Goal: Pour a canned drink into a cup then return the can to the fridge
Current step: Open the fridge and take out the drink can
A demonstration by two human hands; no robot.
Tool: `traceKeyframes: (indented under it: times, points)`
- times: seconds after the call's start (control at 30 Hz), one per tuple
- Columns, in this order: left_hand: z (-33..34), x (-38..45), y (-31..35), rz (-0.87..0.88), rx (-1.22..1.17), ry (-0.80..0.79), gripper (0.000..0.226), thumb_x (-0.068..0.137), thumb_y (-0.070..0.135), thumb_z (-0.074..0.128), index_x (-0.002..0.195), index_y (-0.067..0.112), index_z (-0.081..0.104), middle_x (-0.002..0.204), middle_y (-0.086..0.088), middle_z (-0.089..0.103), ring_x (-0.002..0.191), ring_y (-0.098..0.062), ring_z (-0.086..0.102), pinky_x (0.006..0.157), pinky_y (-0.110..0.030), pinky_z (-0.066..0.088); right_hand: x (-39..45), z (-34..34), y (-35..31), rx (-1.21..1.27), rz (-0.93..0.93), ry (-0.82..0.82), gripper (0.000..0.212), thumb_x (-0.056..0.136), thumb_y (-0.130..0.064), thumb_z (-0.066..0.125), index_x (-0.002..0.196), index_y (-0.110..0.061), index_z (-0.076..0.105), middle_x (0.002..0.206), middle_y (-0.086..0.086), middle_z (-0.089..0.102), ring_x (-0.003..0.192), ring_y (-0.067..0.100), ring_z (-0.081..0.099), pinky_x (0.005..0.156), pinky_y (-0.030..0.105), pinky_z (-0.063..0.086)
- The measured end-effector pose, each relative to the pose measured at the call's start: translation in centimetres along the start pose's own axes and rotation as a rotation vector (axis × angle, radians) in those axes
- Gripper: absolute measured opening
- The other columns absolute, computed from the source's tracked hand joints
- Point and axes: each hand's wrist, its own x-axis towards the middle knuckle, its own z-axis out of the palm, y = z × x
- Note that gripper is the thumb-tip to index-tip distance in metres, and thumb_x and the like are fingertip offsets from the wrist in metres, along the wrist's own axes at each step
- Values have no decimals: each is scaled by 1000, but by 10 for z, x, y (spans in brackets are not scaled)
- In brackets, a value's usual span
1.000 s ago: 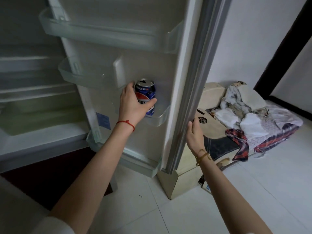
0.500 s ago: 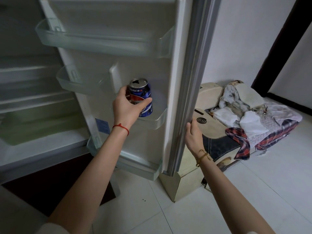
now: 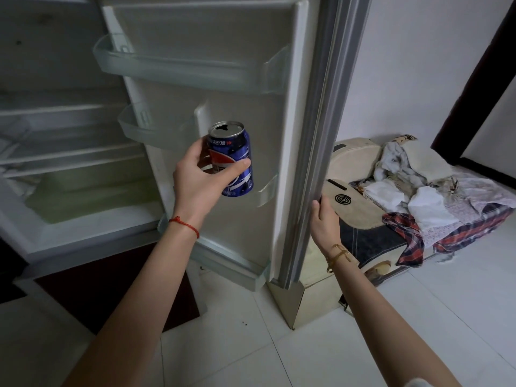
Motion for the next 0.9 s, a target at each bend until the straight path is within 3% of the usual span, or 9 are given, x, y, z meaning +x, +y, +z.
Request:
traceKeyframes:
  times: [0.1,0.27,0.4,0.5,0.73,0.9]
  points:
    - [-7,-11,3,-23,-15,-19,62,64,20,88,121,21,64,106,11,71,96,1,67,81,-17,53,-3,-3,-4,-5,0,46,36,102,-24,35,129,-4,48,111,12,63,92,19,58,84,40,51]
    - [-31,-41,4,-54,-63,0,61,66,11,86,122,18,63,107,11,70,92,6,66,76,-11,51,-33,0,-13,-11,-45,72,39,101,-30,34,136,-17,47,123,5,62,112,22,58,98,46,47]
    - [-55,-58,0,-74,-57,-10,58,64,16,87,118,23,65,107,10,72,99,-2,67,85,-21,53,-59,5,-26,-8,-90,134,29,101,-28,37,122,-18,54,112,2,64,105,19,59,92,40,49]
    - [-75,-71,-5,-82,-61,-2,62,65,15,87,121,21,63,110,9,71,101,-2,66,83,-19,53,-81,16,-31,-5,-127,195,32,102,-28,37,127,-17,54,116,-1,64,108,15,58,93,33,48]
    - [-129,-97,-18,-136,-65,25,64,64,14,87,122,21,62,112,9,70,103,-1,65,84,-19,53,-131,46,-49,-17,-160,286,40,102,-34,36,134,-16,51,113,2,64,103,14,58,89,34,49]
    - [-179,-116,-26,-158,-48,-1,58,64,12,87,110,37,62,106,16,70,99,2,66,82,-17,52,-172,69,-74,-13,-173,330,40,101,-32,40,133,-11,53,104,5,65,94,15,59,83,31,49]
